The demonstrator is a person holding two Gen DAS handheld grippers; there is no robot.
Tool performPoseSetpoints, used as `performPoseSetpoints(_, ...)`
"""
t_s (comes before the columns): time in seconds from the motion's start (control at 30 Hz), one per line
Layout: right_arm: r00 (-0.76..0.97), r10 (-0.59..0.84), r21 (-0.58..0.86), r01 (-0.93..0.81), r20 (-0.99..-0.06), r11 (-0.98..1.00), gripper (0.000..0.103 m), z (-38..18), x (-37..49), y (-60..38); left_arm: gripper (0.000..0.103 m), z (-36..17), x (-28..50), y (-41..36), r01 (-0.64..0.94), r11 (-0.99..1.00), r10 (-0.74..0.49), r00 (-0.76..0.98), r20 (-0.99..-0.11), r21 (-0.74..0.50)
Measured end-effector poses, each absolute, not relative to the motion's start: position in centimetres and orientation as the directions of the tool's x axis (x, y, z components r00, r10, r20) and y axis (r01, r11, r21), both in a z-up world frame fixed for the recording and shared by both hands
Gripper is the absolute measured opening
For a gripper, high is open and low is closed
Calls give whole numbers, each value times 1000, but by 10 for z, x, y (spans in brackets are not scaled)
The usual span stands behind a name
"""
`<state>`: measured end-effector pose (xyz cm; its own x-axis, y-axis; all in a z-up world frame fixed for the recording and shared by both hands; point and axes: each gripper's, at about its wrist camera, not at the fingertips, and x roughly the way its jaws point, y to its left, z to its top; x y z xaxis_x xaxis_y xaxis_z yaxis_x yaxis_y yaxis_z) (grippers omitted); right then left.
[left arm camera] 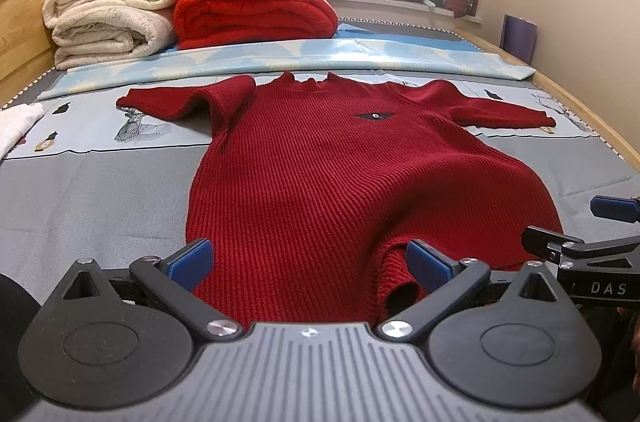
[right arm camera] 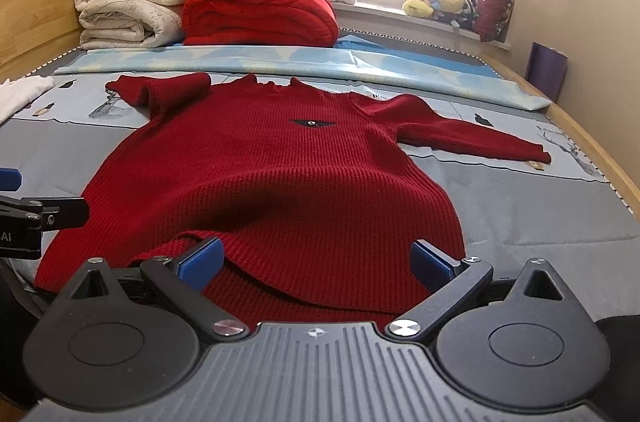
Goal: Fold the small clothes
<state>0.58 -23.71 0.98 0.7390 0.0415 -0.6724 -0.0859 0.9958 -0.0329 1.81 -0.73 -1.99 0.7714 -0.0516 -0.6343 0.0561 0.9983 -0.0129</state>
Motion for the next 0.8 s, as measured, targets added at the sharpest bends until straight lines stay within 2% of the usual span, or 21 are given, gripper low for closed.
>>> performPoseSetpoints(0.8,745,38,-28,-76,-665,997,99,7,6,-238,103,-19,18,-9,57,998,-51,772,-634,-11)
